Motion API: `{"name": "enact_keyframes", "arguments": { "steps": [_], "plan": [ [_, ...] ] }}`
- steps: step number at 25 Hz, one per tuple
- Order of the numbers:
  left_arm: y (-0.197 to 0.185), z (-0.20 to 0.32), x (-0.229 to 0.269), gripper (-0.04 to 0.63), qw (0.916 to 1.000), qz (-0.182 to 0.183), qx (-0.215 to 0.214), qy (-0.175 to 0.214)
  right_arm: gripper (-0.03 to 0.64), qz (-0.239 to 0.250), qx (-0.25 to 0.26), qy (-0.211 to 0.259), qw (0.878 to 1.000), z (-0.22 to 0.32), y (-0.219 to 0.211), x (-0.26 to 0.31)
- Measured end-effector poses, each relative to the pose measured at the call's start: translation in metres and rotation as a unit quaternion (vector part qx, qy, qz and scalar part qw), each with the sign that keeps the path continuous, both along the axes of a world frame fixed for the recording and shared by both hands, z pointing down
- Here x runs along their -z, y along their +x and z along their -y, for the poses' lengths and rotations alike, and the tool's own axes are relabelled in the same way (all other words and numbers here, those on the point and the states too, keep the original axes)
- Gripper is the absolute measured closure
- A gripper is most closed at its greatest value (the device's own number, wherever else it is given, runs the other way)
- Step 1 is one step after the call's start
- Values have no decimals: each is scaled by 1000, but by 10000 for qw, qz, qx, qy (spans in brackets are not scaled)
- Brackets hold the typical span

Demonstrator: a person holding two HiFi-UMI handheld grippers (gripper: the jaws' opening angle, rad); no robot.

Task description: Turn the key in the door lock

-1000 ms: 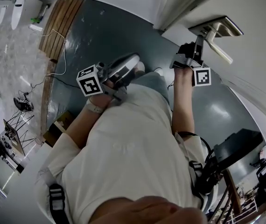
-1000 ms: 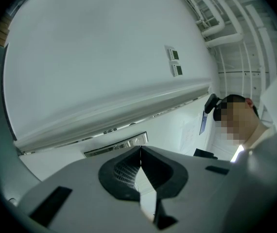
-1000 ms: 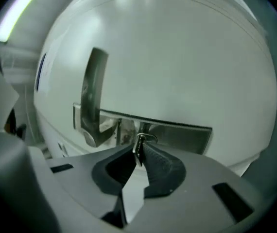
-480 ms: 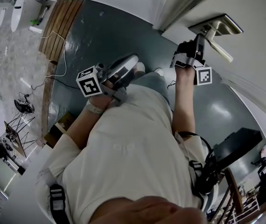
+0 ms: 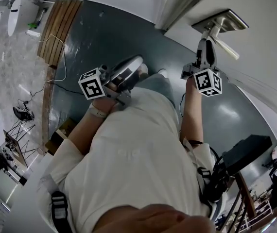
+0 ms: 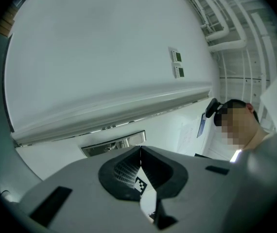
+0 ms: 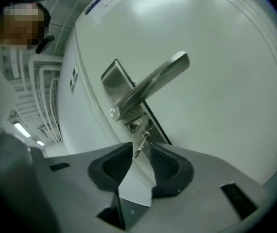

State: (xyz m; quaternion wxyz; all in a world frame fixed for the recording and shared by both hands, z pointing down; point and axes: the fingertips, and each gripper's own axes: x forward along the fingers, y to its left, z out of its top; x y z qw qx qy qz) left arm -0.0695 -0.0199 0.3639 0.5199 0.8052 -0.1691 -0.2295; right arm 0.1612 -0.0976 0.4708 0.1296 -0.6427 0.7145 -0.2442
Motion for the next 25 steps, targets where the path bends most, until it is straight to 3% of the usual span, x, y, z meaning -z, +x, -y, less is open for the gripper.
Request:
{"name": "enact_keyframes", "arguments": {
  "steps": [6, 9, 12, 15, 18, 25],
  "plan": [
    [0, 0, 0, 586, 10000, -4, 44, 10, 524, 1119, -86, 66, 9937, 15, 1, -8],
    [-1, -1, -1, 586, 10000, 11, 82, 11, 560, 1709, -144, 264, 9848, 17, 2, -7],
    [-3, -2, -1, 586, 9999, 11, 114, 3, 566, 2409, -337, 274, 9696, 14, 8, -13],
    [-3, -2, -1, 586, 9999, 1, 113, -7, 568, 3230, -520, 179, 9448, 13, 11, -21],
    [-4, -2, -2, 586, 9999, 11, 102, -26, 568, 4069, -524, 292, 9115, 16, 11, -20],
    [-1, -4, -1, 586, 9999, 42, 84, -53, 575, 6126, -677, 695, 7844, 14, 13, -24]
  ]
}}
